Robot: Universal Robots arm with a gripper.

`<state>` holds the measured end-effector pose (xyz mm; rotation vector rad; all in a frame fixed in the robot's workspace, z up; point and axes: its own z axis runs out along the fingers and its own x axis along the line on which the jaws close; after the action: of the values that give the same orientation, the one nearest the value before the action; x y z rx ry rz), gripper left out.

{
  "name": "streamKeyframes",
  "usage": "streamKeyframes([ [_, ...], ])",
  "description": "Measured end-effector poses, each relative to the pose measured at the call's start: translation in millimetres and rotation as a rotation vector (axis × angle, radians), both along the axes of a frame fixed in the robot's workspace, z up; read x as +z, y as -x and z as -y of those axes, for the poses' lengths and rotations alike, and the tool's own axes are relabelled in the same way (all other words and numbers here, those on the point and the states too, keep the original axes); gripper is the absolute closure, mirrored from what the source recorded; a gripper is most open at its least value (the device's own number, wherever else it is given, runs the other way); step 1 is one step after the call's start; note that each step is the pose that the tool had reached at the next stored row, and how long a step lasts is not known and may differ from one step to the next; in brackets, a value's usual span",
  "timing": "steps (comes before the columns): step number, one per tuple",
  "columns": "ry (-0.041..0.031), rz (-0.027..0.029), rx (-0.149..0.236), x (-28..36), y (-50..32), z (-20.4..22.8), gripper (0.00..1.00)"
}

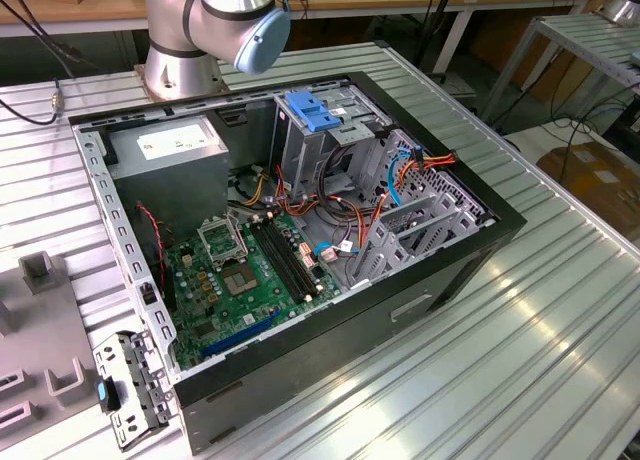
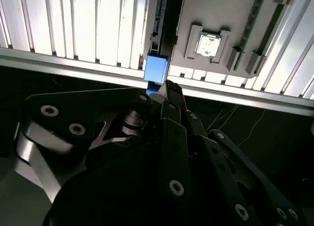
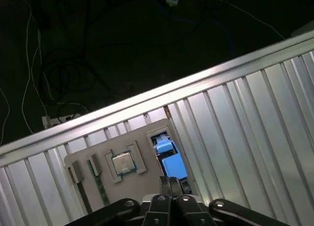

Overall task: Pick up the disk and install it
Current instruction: 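Pick up the disk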

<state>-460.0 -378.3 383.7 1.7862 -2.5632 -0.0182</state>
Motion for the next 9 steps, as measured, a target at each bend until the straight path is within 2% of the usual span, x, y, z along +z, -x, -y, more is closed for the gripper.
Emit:
streamKeyframes([
  [1, -0.0002, 0.0001, 0.011, -0.1, 0.0, 0.0, 0.89],
  [7, -0.0002, 0.0002, 0.149, -0.6, 0.0, 0.0, 0.89],
  [9, -0.0002, 0.0001, 0.225, -0.6, 0.0, 0.0, 0.89],
])
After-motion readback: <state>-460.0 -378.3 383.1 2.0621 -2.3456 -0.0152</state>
